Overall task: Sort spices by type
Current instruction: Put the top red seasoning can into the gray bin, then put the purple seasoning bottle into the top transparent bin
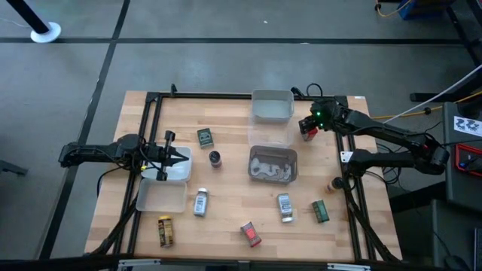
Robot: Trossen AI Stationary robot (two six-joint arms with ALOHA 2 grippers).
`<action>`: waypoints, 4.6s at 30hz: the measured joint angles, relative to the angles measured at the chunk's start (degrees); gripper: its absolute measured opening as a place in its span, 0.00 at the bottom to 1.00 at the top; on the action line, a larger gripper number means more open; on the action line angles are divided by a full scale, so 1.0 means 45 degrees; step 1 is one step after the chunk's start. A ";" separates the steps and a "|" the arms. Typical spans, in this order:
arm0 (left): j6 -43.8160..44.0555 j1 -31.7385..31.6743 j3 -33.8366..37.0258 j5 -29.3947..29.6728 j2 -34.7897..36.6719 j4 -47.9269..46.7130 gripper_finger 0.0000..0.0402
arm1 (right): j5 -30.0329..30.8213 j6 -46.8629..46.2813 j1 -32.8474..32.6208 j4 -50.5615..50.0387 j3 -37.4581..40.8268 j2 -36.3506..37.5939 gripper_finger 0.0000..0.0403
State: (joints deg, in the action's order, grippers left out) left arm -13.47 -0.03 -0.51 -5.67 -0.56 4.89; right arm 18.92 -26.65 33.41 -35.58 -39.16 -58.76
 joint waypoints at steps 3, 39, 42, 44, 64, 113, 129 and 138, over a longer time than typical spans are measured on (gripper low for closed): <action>0.0000 0.0000 0.0000 0.0000 0.0000 0.0004 0.00 | -0.0005 0.0000 0.0000 -0.0549 0.0000 0.0000 0.58; 0.0005 -0.0005 0.0000 -0.0005 0.0010 0.0000 0.00 | -0.1127 -0.0010 0.0000 0.1065 0.2229 -0.0015 0.97; 0.0005 0.0000 0.0000 -0.0005 0.0010 0.0001 0.00 | -0.1128 -0.0010 0.0000 0.1359 0.2229 -0.0015 0.97; 0.0005 -0.0005 0.0000 -0.0005 0.0010 0.0005 0.00 | -0.1124 -0.0010 0.0000 0.1414 0.2229 -0.0015 0.97; 0.0005 -0.0005 0.0000 -0.0005 0.0005 0.0005 0.00 | -0.1114 -0.0035 0.0000 0.1620 0.2229 -0.0015 0.79; 0.0005 -0.0005 0.0000 0.0000 -0.0005 0.0000 0.00 | 0.0213 0.3086 0.0024 0.5649 -0.2968 -0.4954 0.58; 0.0005 -0.0001 -0.0004 0.0000 0.0010 0.0000 0.00 | -0.0126 0.3094 0.0000 0.6454 -0.2968 -0.7072 0.62; 0.0005 -0.0003 -0.0001 -0.0005 0.0010 0.0000 0.00 | -0.0121 0.3094 0.0000 0.6501 -0.2968 -0.7072 0.67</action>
State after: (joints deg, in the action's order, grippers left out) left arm -13.45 -0.05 -0.52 -5.69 -0.51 4.89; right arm 18.37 -12.73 33.41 -6.33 -52.51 -90.59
